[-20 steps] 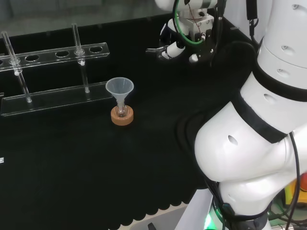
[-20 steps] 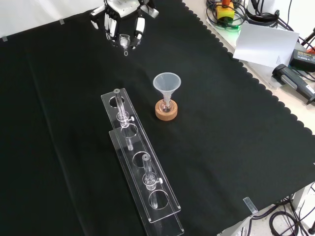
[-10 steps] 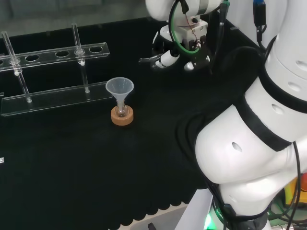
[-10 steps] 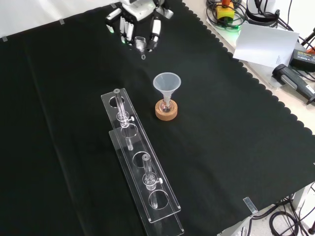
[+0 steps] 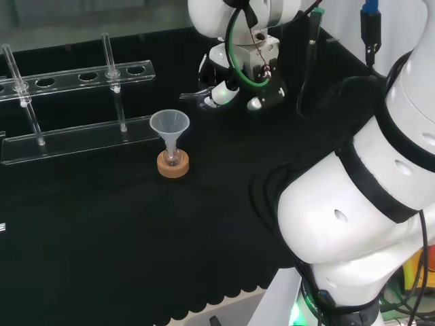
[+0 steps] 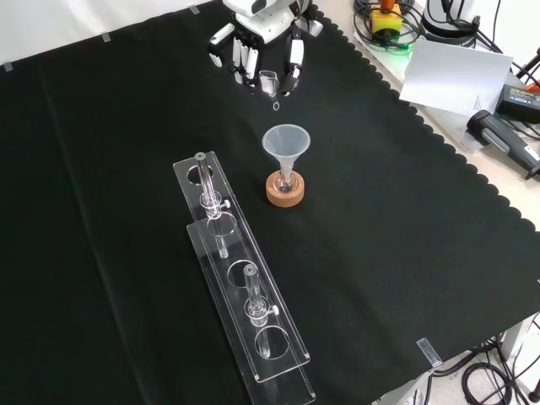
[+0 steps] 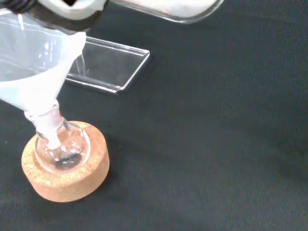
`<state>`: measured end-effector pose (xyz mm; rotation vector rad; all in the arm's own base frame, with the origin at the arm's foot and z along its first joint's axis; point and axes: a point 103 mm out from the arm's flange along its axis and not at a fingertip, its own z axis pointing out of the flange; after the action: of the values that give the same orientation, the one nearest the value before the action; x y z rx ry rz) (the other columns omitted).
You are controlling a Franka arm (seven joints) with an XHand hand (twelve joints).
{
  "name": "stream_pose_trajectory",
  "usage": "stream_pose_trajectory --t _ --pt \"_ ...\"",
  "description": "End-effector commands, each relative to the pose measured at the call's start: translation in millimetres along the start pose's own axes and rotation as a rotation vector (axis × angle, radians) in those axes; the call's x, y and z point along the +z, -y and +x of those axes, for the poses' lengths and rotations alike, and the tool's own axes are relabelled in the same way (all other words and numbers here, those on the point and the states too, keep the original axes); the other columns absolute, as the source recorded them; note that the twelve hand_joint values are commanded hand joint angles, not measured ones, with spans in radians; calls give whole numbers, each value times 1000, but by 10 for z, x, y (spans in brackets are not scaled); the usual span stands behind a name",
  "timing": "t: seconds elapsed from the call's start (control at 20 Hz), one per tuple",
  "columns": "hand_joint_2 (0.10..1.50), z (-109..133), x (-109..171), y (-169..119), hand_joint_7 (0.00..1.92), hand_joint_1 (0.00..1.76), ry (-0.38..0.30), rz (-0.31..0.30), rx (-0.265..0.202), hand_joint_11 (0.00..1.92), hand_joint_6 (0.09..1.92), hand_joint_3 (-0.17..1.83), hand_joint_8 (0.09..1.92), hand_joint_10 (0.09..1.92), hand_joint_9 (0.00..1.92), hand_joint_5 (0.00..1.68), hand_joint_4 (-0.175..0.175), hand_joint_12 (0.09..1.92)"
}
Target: Pour all the NaCl from the weighing funnel into the round-bottom flask.
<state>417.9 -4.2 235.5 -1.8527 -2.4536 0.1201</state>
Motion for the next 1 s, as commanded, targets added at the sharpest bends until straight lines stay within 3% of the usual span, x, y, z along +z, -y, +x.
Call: stream_pose_trajectory --t 0.05,0.35,1.0 --pt "819 -56 10 29 1561 1099 15 12 -2 0 510 324 102 136 1214 1295 175 1614" --pt "819 -44 13 56 1562 1099 7 12 3 0 510 324 100 135 1215 1294 175 1613" --pt "819 94 -36 26 1562 1098 62 22 -59 0 513 325 95 131 1215 1293 175 1612"
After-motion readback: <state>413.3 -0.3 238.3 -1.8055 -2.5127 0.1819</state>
